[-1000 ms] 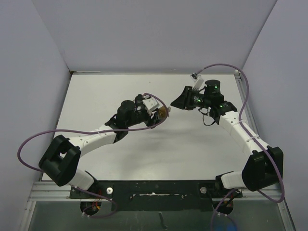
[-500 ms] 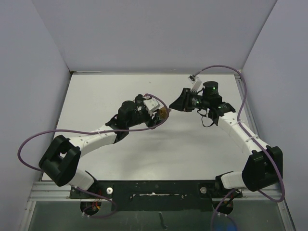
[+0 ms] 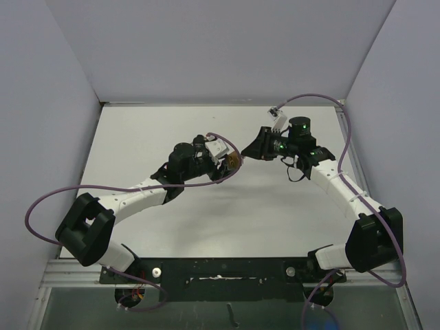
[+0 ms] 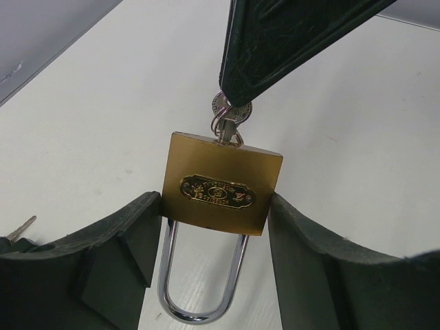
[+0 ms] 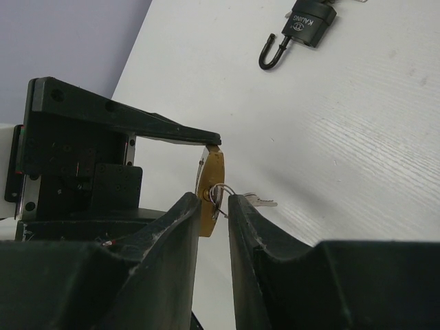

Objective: Unlock with the key

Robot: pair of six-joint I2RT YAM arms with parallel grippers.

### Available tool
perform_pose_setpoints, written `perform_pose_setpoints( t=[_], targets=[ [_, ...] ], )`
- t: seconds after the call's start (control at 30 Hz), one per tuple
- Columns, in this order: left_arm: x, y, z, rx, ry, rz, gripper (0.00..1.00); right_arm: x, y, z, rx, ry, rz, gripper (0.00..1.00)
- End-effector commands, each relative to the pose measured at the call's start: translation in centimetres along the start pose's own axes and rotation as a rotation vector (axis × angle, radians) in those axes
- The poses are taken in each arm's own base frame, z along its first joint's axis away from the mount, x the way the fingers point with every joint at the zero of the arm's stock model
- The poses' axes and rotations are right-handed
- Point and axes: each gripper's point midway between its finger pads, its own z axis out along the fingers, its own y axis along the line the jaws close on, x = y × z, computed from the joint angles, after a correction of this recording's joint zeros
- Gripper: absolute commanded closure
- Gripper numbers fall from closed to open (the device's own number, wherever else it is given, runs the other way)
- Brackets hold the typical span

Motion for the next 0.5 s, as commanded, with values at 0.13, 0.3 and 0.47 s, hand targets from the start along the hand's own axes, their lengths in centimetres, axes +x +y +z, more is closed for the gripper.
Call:
perform_pose_setpoints(
  t=[0.13,0.3,0.47],
  targets=[
    [-6.89,0.52,0.47,-0.01,-0.193,0.08,1.0,-0.71,1.08,0.25,-0.044,-0.025,-0.032,0.78],
    [-7.01,0.56,0.44,-0.012,-0.196,0.081,1.0,-0.62,1.11,0.34,-0.046,-0.022,-0.031,0.86],
    [-7.1,0.56,0.42,-0.011,-0.2,0.084,1.0,-0.52,1.12,0.38,-0.046,-0.019,-0.031,0.93]
  ],
)
